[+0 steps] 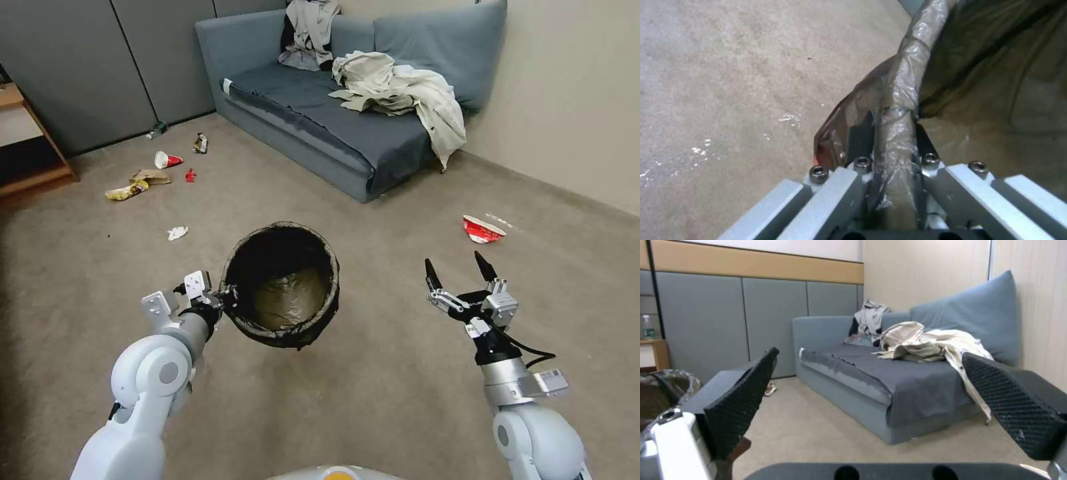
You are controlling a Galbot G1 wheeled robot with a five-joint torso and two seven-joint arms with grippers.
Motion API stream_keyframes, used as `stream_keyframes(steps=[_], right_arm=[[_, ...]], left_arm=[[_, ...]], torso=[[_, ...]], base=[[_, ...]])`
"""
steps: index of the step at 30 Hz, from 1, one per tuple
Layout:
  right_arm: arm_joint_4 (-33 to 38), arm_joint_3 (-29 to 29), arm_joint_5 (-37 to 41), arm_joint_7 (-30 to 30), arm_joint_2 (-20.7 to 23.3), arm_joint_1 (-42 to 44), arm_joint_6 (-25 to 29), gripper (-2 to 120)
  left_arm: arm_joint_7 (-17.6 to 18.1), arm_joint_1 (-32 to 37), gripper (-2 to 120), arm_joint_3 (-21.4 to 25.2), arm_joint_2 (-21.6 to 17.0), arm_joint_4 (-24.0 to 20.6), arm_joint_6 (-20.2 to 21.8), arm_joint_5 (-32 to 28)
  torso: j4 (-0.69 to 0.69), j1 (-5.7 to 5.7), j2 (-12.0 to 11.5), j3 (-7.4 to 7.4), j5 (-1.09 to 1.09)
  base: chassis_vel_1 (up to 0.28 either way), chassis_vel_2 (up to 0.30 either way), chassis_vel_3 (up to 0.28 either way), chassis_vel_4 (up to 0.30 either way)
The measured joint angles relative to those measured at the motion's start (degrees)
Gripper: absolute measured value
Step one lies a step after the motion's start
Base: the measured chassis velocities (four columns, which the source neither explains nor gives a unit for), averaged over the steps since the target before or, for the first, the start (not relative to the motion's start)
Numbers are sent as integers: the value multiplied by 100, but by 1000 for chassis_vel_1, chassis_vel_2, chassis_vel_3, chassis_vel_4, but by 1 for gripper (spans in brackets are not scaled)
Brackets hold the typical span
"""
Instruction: Pick up the trash can from the floor.
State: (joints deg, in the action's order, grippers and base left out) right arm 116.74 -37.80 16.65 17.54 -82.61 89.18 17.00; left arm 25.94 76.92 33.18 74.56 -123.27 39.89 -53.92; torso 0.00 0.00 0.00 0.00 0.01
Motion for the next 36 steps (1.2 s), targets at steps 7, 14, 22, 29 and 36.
stream_keyframes(steps=[7, 14, 22, 29, 36], right_arm=[[51, 11, -21, 16, -23, 35, -38, 100], [75, -2, -39, 16, -34, 56, -46, 100], [84, -2, -56, 16, -53, 58, -54, 100], [90, -20, -63, 16, -52, 60, -56, 100], [95, -27, -62, 15, -59, 75, -56, 100]], left_arm=[[0, 7, 1, 1, -36, -20, -1, 3], [0, 2, 1, 1, -57, -31, -6, 3], [0, 2, 1, 0, -66, -31, -11, 2], [-2, -3, 1, 5, -74, -35, -14, 1], [-7, 6, 1, 22, -79, -42, -23, 1]], torso=[[0, 0, 0, 0, -1], [0, 0, 0, 0, -1], [0, 0, 0, 0, -1], [0, 0, 0, 0, -1], [0, 0, 0, 0, -1]], base=[[0, 0, 0, 0], [0, 0, 0, 0], [0, 0, 0, 0], [0, 0, 0, 0], [0, 0, 0, 0]])
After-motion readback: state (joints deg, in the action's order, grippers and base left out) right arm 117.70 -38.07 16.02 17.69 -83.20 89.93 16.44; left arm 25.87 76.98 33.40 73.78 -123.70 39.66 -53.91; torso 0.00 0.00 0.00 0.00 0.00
